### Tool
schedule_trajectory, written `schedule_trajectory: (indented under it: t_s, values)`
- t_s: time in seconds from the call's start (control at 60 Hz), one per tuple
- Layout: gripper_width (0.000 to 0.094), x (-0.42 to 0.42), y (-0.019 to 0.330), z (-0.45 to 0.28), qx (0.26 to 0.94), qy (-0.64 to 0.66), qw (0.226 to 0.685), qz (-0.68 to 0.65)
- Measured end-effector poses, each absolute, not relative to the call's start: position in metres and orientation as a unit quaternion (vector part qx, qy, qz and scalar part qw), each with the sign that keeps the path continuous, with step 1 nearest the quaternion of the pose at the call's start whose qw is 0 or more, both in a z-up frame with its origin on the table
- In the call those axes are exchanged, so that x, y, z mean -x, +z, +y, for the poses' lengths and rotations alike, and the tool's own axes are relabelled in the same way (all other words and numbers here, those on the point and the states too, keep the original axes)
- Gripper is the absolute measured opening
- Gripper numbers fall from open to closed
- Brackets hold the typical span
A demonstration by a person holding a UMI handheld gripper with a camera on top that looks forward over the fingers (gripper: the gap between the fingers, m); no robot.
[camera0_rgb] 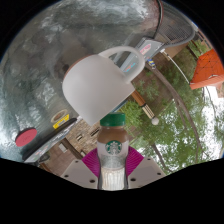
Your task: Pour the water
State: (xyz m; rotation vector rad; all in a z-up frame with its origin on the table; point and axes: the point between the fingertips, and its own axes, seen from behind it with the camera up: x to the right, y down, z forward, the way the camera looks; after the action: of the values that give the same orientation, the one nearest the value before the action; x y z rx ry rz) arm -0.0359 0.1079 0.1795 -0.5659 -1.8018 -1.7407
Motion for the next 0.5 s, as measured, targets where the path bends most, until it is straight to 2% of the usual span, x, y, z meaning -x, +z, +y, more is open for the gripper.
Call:
schedule_trajectory:
  t_s: [0.117,0.167,0.267,0.317,0.45,0.5]
  values:
    - [0.0292,0.039,0.177,0.107,0.198,-0.65,0.277,-0.679]
    - [0.029,0.04,0.167,0.11,0.201,-0.665,0.292,-0.658]
    - [0.0291,0.043,0.197,0.107,0.235,-0.644,0.34,-0.644]
    - [0.0292,0.047,0.215,0.112,0.283,-0.613,0.387,-0.628]
    - [0.0291,0.027,0.291,0.103,0.455,-0.486,0.593,-0.453]
    - [0.0292,0.008,0.299,0.097,0.502,-0.419,0.658,-0.373]
